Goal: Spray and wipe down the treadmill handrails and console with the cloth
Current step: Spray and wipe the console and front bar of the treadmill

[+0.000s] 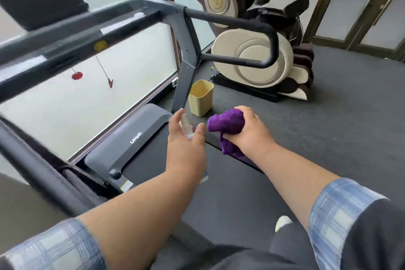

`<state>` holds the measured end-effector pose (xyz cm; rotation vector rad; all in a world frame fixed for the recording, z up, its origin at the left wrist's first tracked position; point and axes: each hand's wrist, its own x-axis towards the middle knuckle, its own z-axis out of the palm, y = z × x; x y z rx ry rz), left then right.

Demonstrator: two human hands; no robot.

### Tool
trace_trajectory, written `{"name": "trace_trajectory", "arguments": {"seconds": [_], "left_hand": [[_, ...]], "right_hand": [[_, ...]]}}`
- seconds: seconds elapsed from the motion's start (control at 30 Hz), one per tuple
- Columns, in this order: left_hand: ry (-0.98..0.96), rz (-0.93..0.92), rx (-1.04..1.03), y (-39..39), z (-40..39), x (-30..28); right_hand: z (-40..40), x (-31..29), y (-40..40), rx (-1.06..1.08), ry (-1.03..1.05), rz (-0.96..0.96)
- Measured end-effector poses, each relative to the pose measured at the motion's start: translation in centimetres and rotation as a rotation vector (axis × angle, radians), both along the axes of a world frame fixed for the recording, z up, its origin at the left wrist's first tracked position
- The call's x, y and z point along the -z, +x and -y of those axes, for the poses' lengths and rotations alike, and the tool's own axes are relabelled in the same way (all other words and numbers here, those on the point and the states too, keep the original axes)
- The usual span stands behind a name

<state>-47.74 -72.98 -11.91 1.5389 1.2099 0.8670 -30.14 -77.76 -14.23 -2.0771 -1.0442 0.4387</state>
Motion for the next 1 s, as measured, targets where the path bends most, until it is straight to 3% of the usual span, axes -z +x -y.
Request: {"name": "trace_trajectory", "arguments": {"seconds": [0.3,0.47,0.73,1.0], "left_hand": [[0.051,-0.126,-0.222,7.1,-7.2,1.7],[0.045,-0.26,-0.364,9.4,-7.5,-3.1],[0.055,-0.225,-0.436,16.0,-10.5,-12.5],[0.081,-0.222,-0.565,12.9,-14.9,-13.7]], "right_hand": [[-9.6,0.2,10.6,-0.197,0.054,-0.346],[-11.9,-4.4,17.8,-0.355,0.004,-0.634],[-17.8,-15.0,20.9,-0.604,-0.059,-0.727],[-25.4,-17.3,18.5,-0.69,-0.07,-0.691]]}}
